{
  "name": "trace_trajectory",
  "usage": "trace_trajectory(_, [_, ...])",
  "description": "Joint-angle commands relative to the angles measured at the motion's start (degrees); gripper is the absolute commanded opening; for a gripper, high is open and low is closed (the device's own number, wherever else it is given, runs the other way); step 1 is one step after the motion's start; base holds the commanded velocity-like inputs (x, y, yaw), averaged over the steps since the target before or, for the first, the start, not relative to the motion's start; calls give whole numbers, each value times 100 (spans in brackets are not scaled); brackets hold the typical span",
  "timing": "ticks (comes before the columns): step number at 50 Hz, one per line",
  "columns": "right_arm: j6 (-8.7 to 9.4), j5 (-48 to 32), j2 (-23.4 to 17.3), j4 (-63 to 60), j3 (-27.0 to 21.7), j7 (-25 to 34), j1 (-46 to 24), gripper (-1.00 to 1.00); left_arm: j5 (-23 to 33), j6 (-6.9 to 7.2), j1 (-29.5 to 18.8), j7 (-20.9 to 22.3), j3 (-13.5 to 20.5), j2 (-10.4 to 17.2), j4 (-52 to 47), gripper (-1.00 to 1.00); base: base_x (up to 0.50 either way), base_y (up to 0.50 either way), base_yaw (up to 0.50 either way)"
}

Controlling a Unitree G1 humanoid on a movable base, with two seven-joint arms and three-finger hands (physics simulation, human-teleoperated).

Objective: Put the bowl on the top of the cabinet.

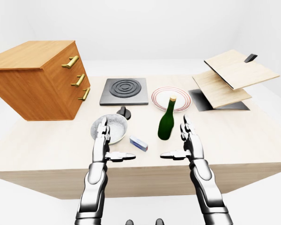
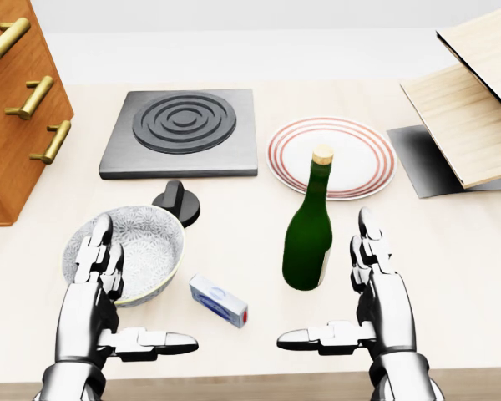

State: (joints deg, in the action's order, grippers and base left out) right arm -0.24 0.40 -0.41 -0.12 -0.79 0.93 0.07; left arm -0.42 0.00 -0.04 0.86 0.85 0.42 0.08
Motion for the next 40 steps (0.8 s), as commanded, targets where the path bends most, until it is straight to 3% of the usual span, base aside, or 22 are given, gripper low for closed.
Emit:
trace_trajectory(1, [-54,59,-62,-33,-122,149,18,100,-67,12,-8,133,135,67,10,100,0,0,0])
trace_trajectory(9, [-102,52,-64,-13,-132,139,7,100,-64,-18,-20,131,137,68,42,100,0,0,0])
trace_trajectory(13, [-260,-39,-69,-227,-116,106,84,100,-57,-62,4,121,134,64,-19,100,0,0,0])
trace_trajectory(19, [-335,-241,-29,-1146,-20,59,416,100,60,-500,226,68,99,39,-506,100,0,0,0])
trace_trajectory(21, [-459,-496,-17,-1848,85,10,681,100,76,-500,396,18,102,10,-937,100,0,0,0])
trace_trajectory(26, [-476,-675,20,-2922,126,-9,993,100,46,-500,654,-99,170,-30,-1749,100,0,0,0])
trace_trajectory(31, [-476,-729,47,-3213,145,-34,1131,100,-113,-500,907,-52,209,-54,-2406,100,0,0,0])
trace_trajectory(40, [-476,-1039,52,-3665,231,-131,1318,100,-53,-500,1005,-93,263,-95,-2630,100,0,0,0])
